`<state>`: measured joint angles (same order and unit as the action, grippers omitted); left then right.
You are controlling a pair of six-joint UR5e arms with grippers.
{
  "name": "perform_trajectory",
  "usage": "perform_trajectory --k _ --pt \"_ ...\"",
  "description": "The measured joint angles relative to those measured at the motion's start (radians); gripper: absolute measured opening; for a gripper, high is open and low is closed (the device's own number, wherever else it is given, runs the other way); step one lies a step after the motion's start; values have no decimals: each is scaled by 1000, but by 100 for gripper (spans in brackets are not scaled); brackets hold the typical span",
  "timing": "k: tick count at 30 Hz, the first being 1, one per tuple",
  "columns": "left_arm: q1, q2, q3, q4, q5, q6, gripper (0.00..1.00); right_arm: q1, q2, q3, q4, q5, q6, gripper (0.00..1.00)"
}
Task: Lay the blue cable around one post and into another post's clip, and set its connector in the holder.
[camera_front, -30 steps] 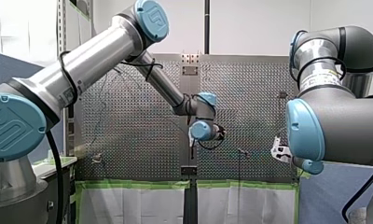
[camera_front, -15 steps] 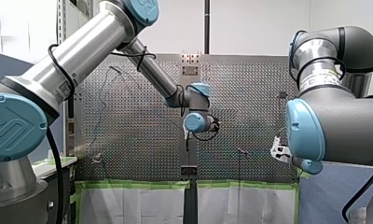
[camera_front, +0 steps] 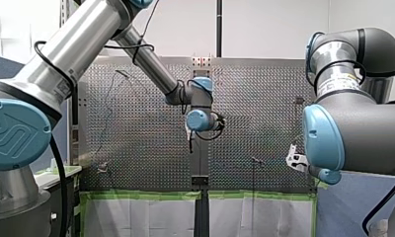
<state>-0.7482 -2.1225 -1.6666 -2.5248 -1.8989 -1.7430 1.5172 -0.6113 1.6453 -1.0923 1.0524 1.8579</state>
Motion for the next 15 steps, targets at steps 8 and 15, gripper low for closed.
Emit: perform_trajectory --k 8,15 --pt "8 73 -73 11 2 -4 100 0 1 0 0 0 0 0" --pt "11 138 -138 31 3 -14 100 0 2 0 0 0 0 0"
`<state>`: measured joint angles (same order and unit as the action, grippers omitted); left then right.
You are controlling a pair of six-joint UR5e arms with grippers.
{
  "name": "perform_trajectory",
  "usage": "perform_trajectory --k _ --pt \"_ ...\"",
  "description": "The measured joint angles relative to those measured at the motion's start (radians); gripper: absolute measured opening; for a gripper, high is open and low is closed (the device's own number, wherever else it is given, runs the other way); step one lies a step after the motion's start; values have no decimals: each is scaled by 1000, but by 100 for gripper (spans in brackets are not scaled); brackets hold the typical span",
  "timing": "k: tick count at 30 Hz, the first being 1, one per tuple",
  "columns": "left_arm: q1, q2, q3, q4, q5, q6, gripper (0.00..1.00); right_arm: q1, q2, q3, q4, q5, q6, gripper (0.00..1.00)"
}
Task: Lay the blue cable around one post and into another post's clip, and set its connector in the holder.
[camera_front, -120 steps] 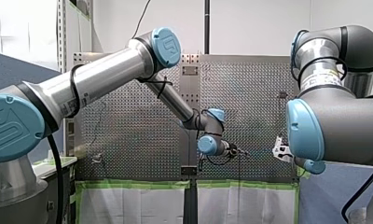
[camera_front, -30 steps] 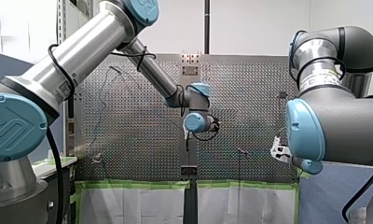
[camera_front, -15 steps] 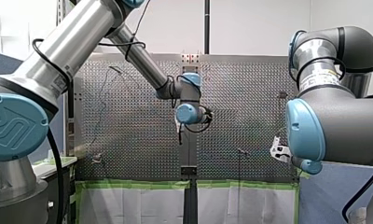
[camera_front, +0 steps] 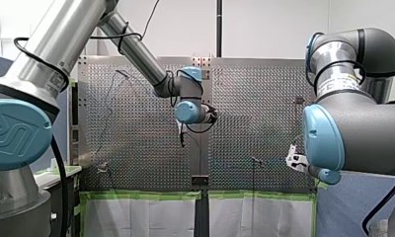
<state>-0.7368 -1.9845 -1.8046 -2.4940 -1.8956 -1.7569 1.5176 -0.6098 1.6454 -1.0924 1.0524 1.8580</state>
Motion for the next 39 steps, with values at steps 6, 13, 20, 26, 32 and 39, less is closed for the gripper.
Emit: perform_trajectory --k 6,13,20,26,32,39 --pt "8 59 -59 48 3 -17 100 0 0 0 0 0 0 0" --pt "26 122 -122 110 3 -63 100 0 1 0 -1 0 0 0" --pt "34 182 -182 170 4 -66 100 2 2 0 -2 0 0 0" --pt "39 235 -235 198 7 -64 100 2 3 0 -3 0 0 0" --pt "46 296 -296 201 9 -63 100 3 3 0 -3 0 0 0" --pt "50 309 -361 208 10 -52 100 3 4 0 -3 0 0 0"
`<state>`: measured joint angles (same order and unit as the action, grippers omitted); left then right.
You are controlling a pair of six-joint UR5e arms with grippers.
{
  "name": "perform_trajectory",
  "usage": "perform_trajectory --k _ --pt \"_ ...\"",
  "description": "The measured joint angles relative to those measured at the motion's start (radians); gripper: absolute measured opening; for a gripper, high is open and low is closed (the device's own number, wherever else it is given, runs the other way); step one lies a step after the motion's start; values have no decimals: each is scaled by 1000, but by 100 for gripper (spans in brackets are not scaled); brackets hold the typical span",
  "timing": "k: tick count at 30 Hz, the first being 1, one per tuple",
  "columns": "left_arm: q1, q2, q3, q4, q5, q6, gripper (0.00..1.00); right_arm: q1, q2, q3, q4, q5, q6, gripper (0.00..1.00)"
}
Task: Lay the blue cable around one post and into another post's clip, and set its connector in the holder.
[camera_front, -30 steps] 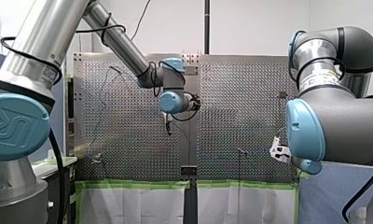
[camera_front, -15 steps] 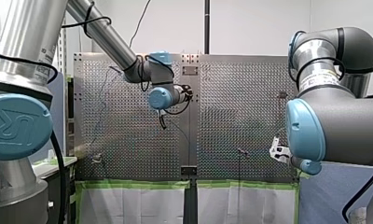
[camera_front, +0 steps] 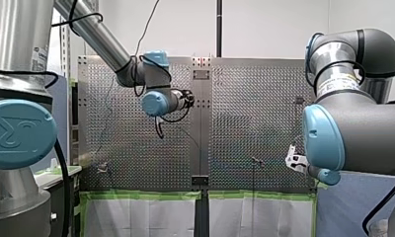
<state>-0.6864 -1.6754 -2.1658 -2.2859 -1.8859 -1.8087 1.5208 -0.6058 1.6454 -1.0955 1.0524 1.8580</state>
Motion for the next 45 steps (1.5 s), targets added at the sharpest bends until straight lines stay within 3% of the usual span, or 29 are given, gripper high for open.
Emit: perform_trajectory --k 7,20,23,30,35,40,45 --pt "1 -29 -59 27 0 3 100 0 0 0 0 0 0 0" --pt "2 -30 -167 34 0 3 100 -1 1 0 1 0 -1 0" --pt "2 -30 -194 36 0 4 100 -4 1 -6 4 4 -8 0" --pt "2 -30 -237 37 0 4 100 -9 -13 -27 39 40 -49 0" --pt "2 -30 -240 37 0 4 100 -7 -46 -29 78 51 -59 0" --pt "2 -30 -240 37 0 4 100 -1 -90 -29 119 55 -55 0" --pt "0 -30 -241 37 0 3 100 5 -132 -31 146 53 -30 0"
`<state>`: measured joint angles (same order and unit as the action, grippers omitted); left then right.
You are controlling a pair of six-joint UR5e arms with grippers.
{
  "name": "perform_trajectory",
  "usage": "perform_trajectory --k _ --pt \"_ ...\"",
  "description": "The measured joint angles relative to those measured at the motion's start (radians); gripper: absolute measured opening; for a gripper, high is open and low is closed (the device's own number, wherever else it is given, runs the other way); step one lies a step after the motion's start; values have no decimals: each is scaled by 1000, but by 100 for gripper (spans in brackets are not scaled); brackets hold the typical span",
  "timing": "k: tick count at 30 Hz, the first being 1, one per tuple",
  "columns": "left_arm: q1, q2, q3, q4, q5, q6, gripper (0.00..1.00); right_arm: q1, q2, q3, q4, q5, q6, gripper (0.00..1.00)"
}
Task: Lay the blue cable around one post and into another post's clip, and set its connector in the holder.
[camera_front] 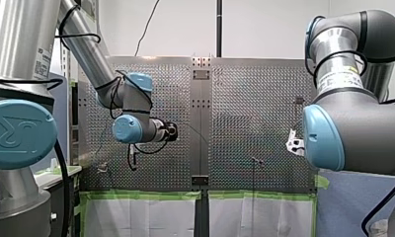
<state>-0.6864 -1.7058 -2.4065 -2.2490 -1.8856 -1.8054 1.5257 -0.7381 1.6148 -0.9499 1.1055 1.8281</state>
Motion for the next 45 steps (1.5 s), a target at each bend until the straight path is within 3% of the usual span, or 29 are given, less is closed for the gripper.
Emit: perform_trajectory --k 5,14,24,36,45 --pt "-3 0 0 6 1 -1 100 5 -40 -7 34 3 12 0" --pt "-8 0 -6 12 1 -1 100 40 -113 -9 105 9 -17 0" --pt "-7 0 -18 28 2 -4 100 67 -203 -9 136 28 -2 0" --pt "0 0 -18 31 21 -6 100 73 -304 -10 170 43 9 0" --pt "2 1 -18 31 23 -6 100 70 -314 -10 222 111 16 0"
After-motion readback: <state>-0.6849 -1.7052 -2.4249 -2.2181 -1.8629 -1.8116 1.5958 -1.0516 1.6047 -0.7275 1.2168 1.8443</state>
